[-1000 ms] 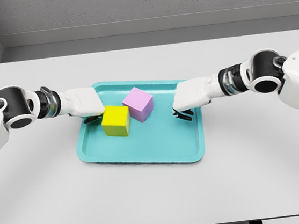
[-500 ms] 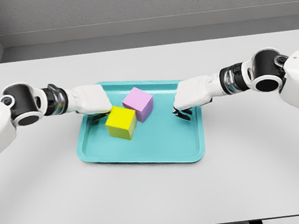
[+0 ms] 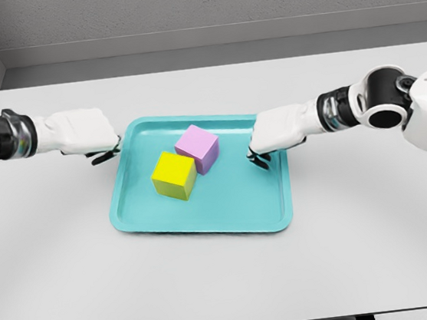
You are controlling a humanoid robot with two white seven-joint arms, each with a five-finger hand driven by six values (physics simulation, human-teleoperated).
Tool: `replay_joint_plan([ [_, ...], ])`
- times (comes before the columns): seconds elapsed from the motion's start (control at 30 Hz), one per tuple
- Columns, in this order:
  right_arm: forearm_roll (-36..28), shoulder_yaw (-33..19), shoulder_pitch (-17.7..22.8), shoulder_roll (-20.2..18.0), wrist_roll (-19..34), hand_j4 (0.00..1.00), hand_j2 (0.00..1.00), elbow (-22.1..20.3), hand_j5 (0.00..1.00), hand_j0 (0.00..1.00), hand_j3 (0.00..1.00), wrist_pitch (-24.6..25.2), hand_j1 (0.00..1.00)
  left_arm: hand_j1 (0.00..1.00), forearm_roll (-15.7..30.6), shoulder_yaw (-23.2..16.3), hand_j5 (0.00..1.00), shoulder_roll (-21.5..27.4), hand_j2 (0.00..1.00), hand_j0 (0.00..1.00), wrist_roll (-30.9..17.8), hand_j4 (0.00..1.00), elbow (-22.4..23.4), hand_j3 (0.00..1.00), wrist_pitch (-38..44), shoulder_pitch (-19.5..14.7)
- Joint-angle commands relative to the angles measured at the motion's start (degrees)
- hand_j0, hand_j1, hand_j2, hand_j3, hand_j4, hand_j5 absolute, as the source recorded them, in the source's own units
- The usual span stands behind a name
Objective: Push two cubes
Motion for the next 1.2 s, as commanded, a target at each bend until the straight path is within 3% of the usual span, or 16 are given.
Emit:
replay_joint_plan([
  [0.0, -0.2, -1.2, 0.0, -0.4, 0.0, 0.46, 0.46, 0.0, 0.46, 0.46, 0.46, 0.1, 0.46, 0.01, 7.4, -0.7, 0.01, 4.4, 0.01, 0.01, 0.0, 0.01, -4.9, 0.01, 0.1, 0.0],
  [0.07, -0.2, -1.6, 0.0, -0.7, 0.0, 0.46, 0.46, 0.0, 0.46, 0.46, 0.46, 0.1, 0.46, 0.01, 11.8, -2.1, 0.01, 4.5, 0.01, 0.01, 0.0, 0.01, -7.0, 0.01, 0.1, 0.1],
  [0.13, -0.3, -2.8, 0.0, -1.4, 0.0, 0.58, 0.58, -0.1, 0.58, 0.58, 0.58, 0.1, 0.58, 0.01, 17.7, -3.3, 0.01, 4.0, 0.01, 0.01, 0.0, 0.01, -8.0, 0.01, 0.1, 0.1],
  [0.17, -0.3, -3.5, 0.0, -1.9, 0.0, 0.6, 0.6, -0.2, 0.6, 0.6, 0.6, 0.1, 0.6, 0.01, 18.5, -3.4, 0.01, 3.6, 0.01, 0.01, 0.0, 0.01, -7.9, 0.01, 0.1, 0.3],
  [0.27, -0.3, -4.1, 0.1, -2.1, 0.0, 0.6, 0.6, -0.2, 0.6, 0.6, 0.6, 0.1, 0.6, 0.01, 18.5, -5.0, 0.01, 3.2, 0.01, 0.01, 0.0, 0.01, -6.5, 0.01, 0.1, 3.1],
  [0.47, -0.3, -4.6, 0.0, -2.1, 0.0, 0.6, 0.6, -0.1, 0.6, 0.6, 0.6, 0.1, 0.6, 0.01, 18.2, -5.9, 0.01, -1.4, 0.01, 0.01, 0.0, 0.01, 0.8, 0.01, 0.1, 3.0],
  [0.53, -0.3, -4.6, 0.0, -2.2, 0.0, 0.6, 0.6, -0.1, 0.6, 0.6, 0.6, 0.1, 0.6, 0.01, 18.1, -6.0, 0.01, -3.4, 0.01, 0.01, 0.0, 0.01, 0.8, 0.01, 0.1, 3.0],
  [0.97, -0.3, -4.6, 0.1, -2.3, 0.0, 0.6, 0.6, -0.1, 0.6, 0.6, 0.6, 0.1, 0.6, 0.01, 17.9, -7.4, 0.01, -3.7, 0.01, 0.01, 0.0, 0.01, 0.8, 0.01, 0.1, 4.0],
  [1.17, -0.3, -4.6, 0.1, -2.3, 0.0, 0.6, 0.6, -0.1, 0.6, 0.6, 0.6, 0.1, 0.6, 0.01, 17.0, -7.5, 0.01, -5.1, 0.01, 0.01, 0.0, 0.01, 2.9, 0.01, 0.1, 4.4],
])
